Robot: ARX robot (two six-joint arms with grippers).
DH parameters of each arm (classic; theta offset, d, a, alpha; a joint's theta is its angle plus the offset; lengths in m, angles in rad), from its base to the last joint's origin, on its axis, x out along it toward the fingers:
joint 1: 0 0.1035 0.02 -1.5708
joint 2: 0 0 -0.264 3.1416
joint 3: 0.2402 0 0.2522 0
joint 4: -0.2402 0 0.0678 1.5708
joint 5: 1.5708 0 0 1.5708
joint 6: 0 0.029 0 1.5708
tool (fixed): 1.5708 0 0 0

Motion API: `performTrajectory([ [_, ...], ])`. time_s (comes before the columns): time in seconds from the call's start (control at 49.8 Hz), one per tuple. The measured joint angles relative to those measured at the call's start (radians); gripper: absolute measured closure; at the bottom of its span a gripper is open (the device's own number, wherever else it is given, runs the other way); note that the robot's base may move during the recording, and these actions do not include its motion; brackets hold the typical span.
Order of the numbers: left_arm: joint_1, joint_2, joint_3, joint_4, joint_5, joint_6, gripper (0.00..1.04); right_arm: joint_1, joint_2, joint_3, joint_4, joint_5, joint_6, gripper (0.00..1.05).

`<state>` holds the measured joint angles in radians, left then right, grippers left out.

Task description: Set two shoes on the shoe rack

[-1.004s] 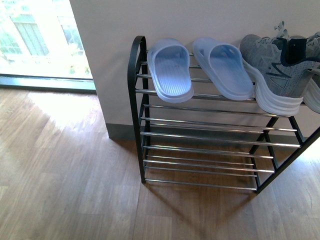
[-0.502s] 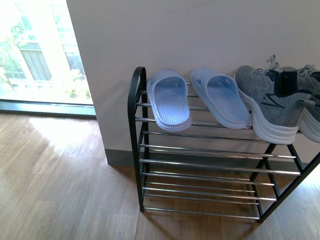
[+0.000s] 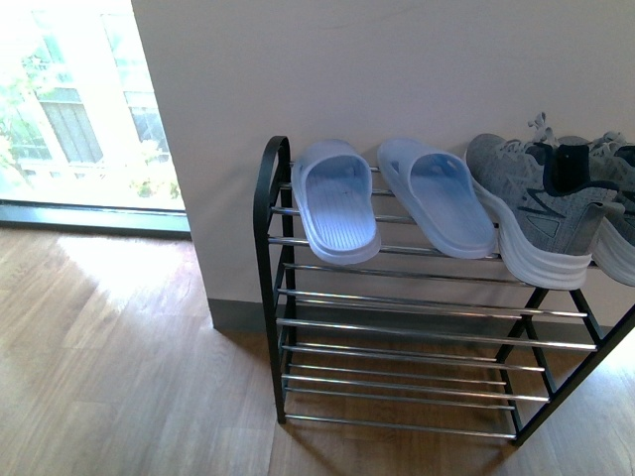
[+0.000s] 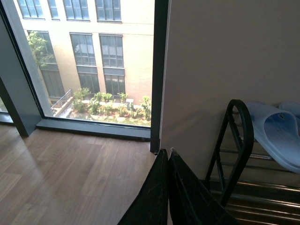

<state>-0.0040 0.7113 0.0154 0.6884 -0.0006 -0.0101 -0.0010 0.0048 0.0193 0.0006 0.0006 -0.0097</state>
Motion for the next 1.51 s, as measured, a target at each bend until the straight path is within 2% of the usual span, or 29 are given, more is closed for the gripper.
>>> performTrajectory([
  [0.502, 0.0, -0.359, -0.002, -0.336, 0.0, 0.0, 1.04, 0.0, 0.0, 0.0, 0.0, 0.0, 0.0, 0.09],
  [1.104, 0.0, -0.541, -0.002, -0.518, 0.0, 0.0, 1.04, 0.0, 0.0, 0.0, 0.0, 0.0, 0.0, 0.09],
  [1.185, 0.0, -0.669, -0.002, -0.676, 0.0, 0.0, 1.04, 0.0, 0.0, 0.0, 0.0, 0.0, 0.0, 0.09],
  [1.345, 0.002, -0.694, -0.002, -0.689, 0.0, 0.0, 1.03, 0.0, 0.0, 0.0, 0.0, 0.0, 0.0, 0.09],
  [1.405, 0.002, -0.695, -0.002, -0.689, 0.001, 0.0, 0.89, 0.0, 0.0, 0.0, 0.0, 0.0, 0.0, 0.09],
  [1.506, 0.002, -0.695, -0.002, -0.689, 0.0, 0.0, 0.73, 0.0, 0.0, 0.0, 0.0, 0.0, 0.0, 0.09],
])
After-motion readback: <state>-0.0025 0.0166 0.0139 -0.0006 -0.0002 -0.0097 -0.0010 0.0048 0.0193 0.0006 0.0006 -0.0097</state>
